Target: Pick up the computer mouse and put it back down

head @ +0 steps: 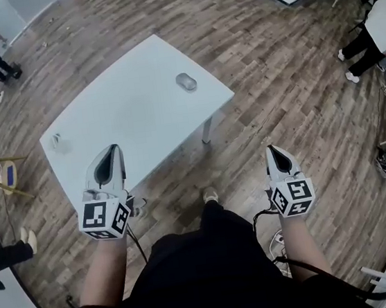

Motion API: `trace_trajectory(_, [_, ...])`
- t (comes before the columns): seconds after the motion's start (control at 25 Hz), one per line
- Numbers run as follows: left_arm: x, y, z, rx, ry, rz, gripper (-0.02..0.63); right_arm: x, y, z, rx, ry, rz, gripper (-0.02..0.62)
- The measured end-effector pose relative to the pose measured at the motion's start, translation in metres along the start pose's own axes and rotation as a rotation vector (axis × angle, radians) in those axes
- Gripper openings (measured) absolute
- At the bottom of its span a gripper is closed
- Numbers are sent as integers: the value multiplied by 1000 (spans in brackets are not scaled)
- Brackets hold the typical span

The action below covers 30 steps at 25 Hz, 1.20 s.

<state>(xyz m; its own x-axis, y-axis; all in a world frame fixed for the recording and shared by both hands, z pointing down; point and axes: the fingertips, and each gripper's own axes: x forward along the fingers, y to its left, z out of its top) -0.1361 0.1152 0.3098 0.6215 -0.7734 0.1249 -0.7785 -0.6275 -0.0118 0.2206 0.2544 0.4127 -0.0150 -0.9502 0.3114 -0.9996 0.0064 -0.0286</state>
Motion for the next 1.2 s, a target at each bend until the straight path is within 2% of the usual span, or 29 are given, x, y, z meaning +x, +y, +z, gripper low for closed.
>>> trace_trajectory(0.2, [50,3,6,-8,15,50,2,58,-29,13,-18,40,74,2])
trace_trajectory(0.36, [68,9,6,-11,37,89,2,97,-43,21,-23,57,112,2])
trace_trajectory(0.68, [74,43,12,9,44,175,2,152,-22,27,-31,83,193,2])
trace_trajectory(0.84, [74,68,-3,32,55,201,2,175,0,37,-67,76,228,2])
trace_trajectory(1.0, [91,77,-1,68,45,166,2,192,2,56,-93,60,215,2])
trace_trajectory(1.2, [113,94,10,42,-11,137,2,215,3,76,-111,48,184,2])
